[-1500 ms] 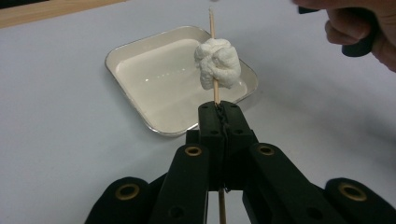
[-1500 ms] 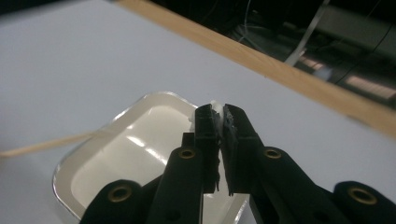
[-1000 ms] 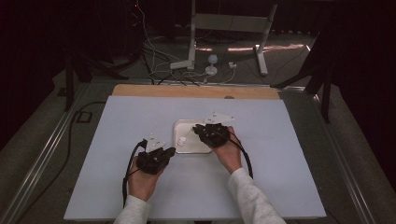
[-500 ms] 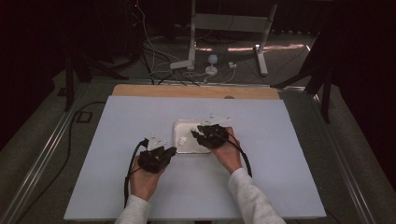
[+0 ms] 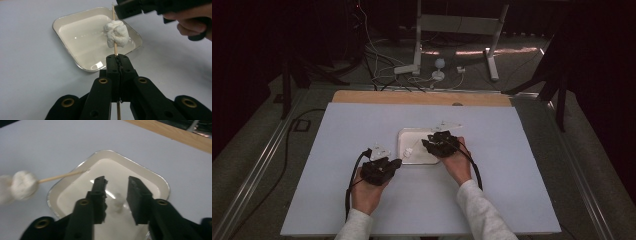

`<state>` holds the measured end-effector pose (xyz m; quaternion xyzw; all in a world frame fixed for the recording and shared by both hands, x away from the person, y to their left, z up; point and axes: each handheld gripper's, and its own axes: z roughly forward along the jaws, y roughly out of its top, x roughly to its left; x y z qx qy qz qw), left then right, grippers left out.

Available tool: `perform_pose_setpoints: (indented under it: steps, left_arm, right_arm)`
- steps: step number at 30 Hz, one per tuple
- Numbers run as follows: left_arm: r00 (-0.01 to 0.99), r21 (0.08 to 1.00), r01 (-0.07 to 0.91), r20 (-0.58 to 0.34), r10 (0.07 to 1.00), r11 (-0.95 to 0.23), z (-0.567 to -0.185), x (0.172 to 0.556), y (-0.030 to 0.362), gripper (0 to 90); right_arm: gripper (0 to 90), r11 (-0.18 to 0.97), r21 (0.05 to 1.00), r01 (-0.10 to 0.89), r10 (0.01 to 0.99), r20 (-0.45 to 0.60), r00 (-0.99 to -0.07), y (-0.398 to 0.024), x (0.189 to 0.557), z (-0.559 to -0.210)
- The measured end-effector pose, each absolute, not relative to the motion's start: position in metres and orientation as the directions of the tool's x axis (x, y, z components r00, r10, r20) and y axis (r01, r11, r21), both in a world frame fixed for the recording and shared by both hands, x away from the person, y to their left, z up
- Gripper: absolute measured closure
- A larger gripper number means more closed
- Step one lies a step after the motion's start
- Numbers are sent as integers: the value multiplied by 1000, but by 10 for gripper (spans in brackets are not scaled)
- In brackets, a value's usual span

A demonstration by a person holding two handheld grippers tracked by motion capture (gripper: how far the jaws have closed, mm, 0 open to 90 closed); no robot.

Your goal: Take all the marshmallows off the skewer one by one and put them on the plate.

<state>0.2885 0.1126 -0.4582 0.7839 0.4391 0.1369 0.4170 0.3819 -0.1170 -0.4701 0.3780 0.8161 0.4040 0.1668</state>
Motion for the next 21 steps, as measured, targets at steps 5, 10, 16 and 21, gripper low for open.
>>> perform_pose_setpoints:
  steps: [5, 10, 16, 21]
  left_arm:
    - [564, 783, 569, -149, 812, -251, -458, 289, 116, 899]
    - [562, 784, 570, -154, 812, -246, -460, 289, 116, 899]
    - [584, 797, 552, -160, 796, -245, -459, 288, 114, 899]
    - [587, 801, 550, -169, 792, -237, -460, 288, 115, 899]
  right_arm:
    - [533, 386, 799, 461, 704, 68, -707, -115, 370, -464]
    - [521, 406, 815, 413, 658, 53, -751, -110, 354, -458]
    - [552, 396, 834, 385, 636, 54, -770, -104, 346, -453]
    - [603, 385, 833, 398, 623, 83, -778, -102, 345, -454]
